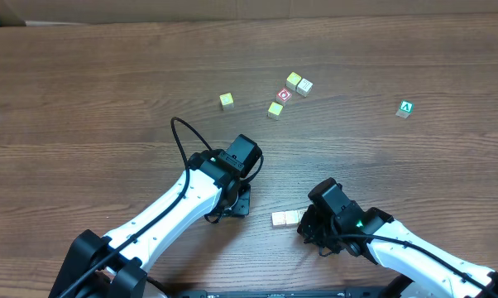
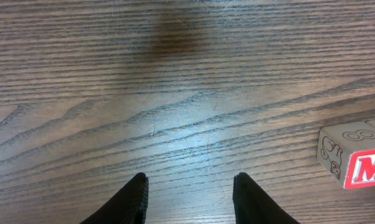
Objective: Flip 4 blocks
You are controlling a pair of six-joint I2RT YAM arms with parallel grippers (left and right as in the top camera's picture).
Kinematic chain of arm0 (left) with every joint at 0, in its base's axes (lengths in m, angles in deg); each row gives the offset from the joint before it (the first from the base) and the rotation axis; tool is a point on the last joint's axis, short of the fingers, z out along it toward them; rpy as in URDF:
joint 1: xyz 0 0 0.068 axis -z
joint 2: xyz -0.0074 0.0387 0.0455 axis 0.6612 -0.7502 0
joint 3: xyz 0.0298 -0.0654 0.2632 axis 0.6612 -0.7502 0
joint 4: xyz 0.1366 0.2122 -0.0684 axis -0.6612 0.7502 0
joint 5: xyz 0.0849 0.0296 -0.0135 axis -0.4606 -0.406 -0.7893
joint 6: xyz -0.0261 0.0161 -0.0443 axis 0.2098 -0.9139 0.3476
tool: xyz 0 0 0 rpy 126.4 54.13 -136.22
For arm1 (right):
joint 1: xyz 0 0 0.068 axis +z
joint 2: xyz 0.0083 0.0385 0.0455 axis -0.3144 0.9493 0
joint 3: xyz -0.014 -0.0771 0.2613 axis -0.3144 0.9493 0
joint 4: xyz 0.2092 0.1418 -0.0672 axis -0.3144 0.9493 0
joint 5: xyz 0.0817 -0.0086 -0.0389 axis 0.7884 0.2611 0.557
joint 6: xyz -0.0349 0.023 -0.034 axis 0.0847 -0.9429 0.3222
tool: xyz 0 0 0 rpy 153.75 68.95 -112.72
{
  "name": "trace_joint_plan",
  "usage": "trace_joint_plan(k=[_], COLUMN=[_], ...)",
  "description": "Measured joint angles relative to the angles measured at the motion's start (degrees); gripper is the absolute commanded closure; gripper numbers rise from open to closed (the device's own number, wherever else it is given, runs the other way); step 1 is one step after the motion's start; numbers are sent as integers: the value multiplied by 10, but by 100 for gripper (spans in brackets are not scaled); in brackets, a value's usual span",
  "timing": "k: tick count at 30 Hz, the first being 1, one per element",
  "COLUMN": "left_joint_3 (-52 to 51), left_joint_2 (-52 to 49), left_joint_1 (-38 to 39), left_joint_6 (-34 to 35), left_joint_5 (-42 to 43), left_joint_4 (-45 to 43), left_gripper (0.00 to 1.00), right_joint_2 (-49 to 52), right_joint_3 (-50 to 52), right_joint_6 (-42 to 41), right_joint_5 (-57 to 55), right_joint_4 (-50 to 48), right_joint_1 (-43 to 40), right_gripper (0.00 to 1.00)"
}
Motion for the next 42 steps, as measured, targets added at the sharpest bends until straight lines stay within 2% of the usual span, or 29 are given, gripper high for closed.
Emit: trace_joint_plan(k=[14, 18, 27, 34, 42], left_joint_3=[0, 0, 0, 0, 0], left_joint_2=[0, 0, 0, 0, 0], left_joint_1=[0, 0, 0, 0, 0], left_joint_6=[0, 0, 0, 0, 0], left_joint_5=[0, 0, 0, 0, 0], left_joint_4=[1, 2, 2, 3, 3], left_gripper=[62, 62, 62, 62, 62], right_joint_2=[0, -5, -107, -137, -96], right_joint_3=[0, -4, -64, -71, -71], right_joint_6=[11, 26, 81, 109, 162], right_joint_5=[0, 2, -2, -67, -134], right_joint_4=[-1, 35, 101, 173, 140], right_joint_1=[0, 0, 0, 0, 0], right_gripper=[96, 96, 96, 96, 96])
